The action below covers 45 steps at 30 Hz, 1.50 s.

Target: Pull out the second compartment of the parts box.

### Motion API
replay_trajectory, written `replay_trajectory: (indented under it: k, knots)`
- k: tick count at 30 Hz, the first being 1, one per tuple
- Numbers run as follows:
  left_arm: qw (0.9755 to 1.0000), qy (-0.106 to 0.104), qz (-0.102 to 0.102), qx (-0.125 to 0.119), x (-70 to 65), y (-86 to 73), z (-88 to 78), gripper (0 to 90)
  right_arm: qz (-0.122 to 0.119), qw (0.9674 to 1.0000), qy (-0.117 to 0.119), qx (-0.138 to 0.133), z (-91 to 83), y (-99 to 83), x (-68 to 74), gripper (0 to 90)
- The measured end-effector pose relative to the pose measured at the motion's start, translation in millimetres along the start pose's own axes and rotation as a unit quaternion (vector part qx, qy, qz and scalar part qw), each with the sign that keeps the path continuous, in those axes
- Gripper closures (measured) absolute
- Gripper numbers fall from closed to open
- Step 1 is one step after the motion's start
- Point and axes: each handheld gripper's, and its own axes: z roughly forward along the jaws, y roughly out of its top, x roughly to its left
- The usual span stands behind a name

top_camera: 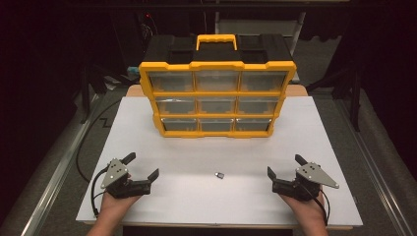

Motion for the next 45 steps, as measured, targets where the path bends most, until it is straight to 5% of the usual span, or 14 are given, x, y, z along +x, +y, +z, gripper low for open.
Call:
replay_trajectory:
  k: [24,45]
  knots:
    - [0.9999,-0.008,-0.007,0.002,-0.4,-0.6,0.7,0.3,-0.004,1.0000,-0.004,-0.006,14.3,2.8,0.2,0.0]
    - [0.9997,-0.012,-0.018,0.005,1.1,-2.9,0.8,0.3,-0.002,0.9998,-0.020,0.005,70.5,22.9,-8.8,0.0]
